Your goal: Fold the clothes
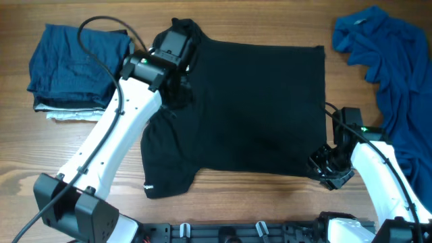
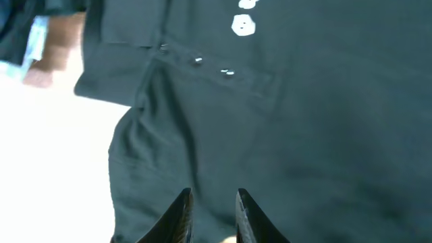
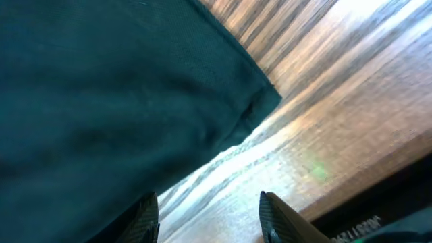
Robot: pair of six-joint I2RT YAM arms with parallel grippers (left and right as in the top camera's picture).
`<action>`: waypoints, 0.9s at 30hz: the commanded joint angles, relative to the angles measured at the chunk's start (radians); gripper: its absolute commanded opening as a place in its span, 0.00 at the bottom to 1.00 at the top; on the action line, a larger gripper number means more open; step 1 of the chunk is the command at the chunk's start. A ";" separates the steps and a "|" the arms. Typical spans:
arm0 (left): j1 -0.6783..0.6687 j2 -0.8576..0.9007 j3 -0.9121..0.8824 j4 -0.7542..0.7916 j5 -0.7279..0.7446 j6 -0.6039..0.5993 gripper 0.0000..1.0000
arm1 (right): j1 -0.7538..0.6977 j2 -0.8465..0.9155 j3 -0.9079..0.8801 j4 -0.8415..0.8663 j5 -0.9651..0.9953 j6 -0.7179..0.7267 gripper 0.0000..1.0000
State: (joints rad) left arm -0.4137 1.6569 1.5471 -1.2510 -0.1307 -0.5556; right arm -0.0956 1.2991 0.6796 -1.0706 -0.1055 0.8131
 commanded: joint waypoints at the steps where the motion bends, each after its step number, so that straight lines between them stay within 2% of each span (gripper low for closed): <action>1: 0.071 0.000 -0.047 0.011 -0.001 -0.010 0.23 | -0.005 -0.011 -0.046 0.032 -0.042 0.072 0.49; 7: 0.131 0.002 -0.051 0.018 0.007 -0.010 0.21 | -0.005 -0.009 -0.090 0.145 -0.042 0.092 0.50; 9: 0.132 0.002 -0.051 0.019 0.006 -0.010 0.21 | -0.005 -0.006 -0.100 0.171 -0.042 0.112 0.53; 20: 0.132 0.002 -0.051 0.022 0.006 -0.010 0.24 | -0.005 0.021 -0.101 0.151 0.039 0.111 0.53; 27: 0.132 0.002 -0.051 0.026 0.007 -0.010 0.24 | -0.005 0.041 -0.136 0.222 0.035 0.121 0.54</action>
State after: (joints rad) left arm -0.2859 1.6569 1.5024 -1.2289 -0.1299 -0.5594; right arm -0.0952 1.3277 0.5587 -0.8577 -0.0856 0.9157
